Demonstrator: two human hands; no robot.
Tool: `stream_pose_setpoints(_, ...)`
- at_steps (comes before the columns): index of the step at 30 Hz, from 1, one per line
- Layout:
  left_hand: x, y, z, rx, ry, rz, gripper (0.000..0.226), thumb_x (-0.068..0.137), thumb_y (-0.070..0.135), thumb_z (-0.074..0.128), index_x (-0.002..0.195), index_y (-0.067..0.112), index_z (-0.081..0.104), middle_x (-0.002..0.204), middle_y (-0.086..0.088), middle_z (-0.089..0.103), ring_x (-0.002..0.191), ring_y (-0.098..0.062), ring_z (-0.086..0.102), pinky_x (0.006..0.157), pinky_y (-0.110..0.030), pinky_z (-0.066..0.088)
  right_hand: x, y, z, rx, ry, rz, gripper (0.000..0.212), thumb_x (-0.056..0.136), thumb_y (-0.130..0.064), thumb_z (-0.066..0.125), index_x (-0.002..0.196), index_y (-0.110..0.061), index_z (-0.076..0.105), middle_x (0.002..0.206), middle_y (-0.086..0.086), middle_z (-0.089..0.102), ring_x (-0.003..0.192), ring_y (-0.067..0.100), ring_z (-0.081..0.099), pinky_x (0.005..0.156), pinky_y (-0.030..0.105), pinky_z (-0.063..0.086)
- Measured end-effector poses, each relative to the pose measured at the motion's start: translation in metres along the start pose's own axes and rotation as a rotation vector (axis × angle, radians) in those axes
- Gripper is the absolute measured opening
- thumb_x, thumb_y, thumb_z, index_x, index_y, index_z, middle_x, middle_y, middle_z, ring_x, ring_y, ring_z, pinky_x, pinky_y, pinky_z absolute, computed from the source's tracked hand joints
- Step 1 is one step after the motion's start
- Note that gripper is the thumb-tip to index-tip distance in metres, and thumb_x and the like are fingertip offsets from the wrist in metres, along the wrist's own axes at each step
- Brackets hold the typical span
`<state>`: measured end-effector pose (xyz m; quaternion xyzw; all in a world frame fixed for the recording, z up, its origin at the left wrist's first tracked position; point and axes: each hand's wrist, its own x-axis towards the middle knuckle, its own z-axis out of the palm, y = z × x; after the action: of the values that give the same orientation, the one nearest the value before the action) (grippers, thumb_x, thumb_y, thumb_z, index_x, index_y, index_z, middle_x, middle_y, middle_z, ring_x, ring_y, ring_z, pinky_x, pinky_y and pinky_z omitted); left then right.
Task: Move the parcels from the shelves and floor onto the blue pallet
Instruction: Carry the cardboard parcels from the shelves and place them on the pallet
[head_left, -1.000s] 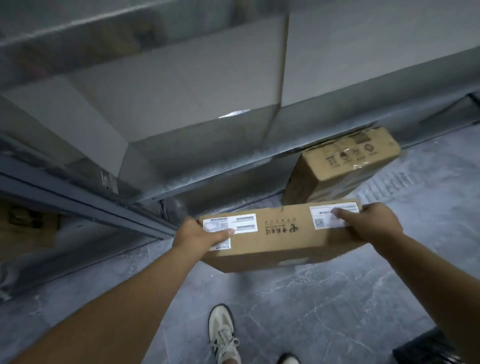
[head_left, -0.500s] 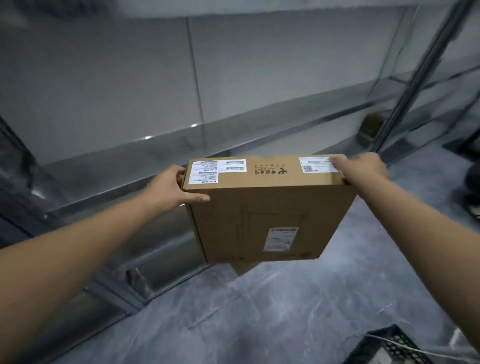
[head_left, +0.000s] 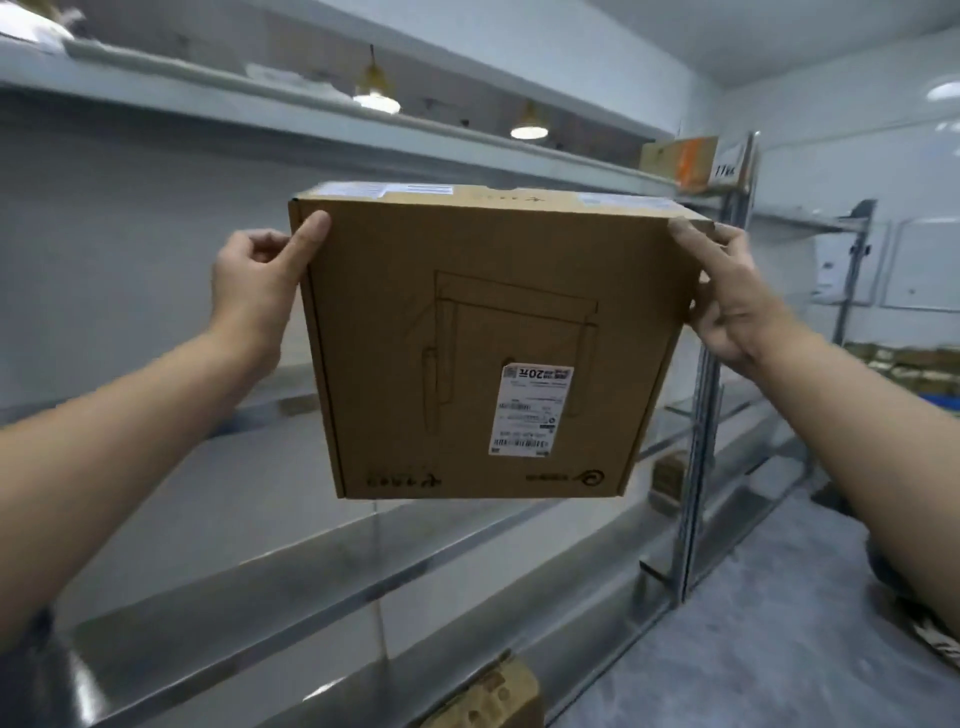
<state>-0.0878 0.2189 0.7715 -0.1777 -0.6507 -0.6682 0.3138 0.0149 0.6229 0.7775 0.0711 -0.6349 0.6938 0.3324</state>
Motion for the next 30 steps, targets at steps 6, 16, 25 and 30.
stream_pose_setpoints(6,0.035,0.072,-0.013,-0.299,-0.118,0.187,0.021,0.084,0.036,0.062,0.096,0.019,0.068,0.094,0.003,0.071,0.092,-0.013,0.065,0.091,-0.03,0.05,0.016,-0.068,0.007,0.102,-0.026,-0.165,0.049,0.07,-0.029,0.084,0.115,-0.035,0.065,0.117,-0.004,0.07,0.101,0.009,0.067,0.069,0.027,0.052)
stream_pose_setpoints(16,0.052,0.13,-0.02,-0.282,-0.666,0.196,0.035,0.1,0.041,0.04,0.127,0.032,0.06,0.088,0.006,0.059,0.076,-0.015,0.049,0.063,-0.031,0.043,0.019,-0.11,0.012,0.174,-0.049,-0.189,0.044,0.079,-0.047,0.073,0.12,-0.031,0.067,0.119,-0.002,0.07,0.105,0.015,0.069,0.073,0.032,0.058)
stream_pose_setpoints(25,0.035,0.119,0.001,-0.345,-0.335,0.071,0.042,0.082,0.057,0.068,0.122,0.047,0.062,0.116,0.005,0.071,0.102,-0.018,0.071,0.078,-0.039,0.06,0.026,-0.112,0.01,0.205,-0.145,-0.116,0.037,0.078,-0.037,0.075,0.113,-0.03,0.072,0.114,0.002,0.072,0.103,0.02,0.07,0.072,0.036,0.058)
stream_pose_setpoints(30,0.028,0.09,-0.016,-0.307,-0.251,-0.064,0.054,0.083,0.06,0.064,0.132,0.036,0.058,0.126,-0.002,0.067,0.112,-0.027,0.065,0.086,-0.045,0.056,0.02,-0.079,0.021,0.161,-0.197,-0.011,0.052,0.078,-0.042,0.075,0.127,-0.027,0.063,0.108,0.008,0.074,0.096,0.03,0.071,0.069,0.042,0.059)
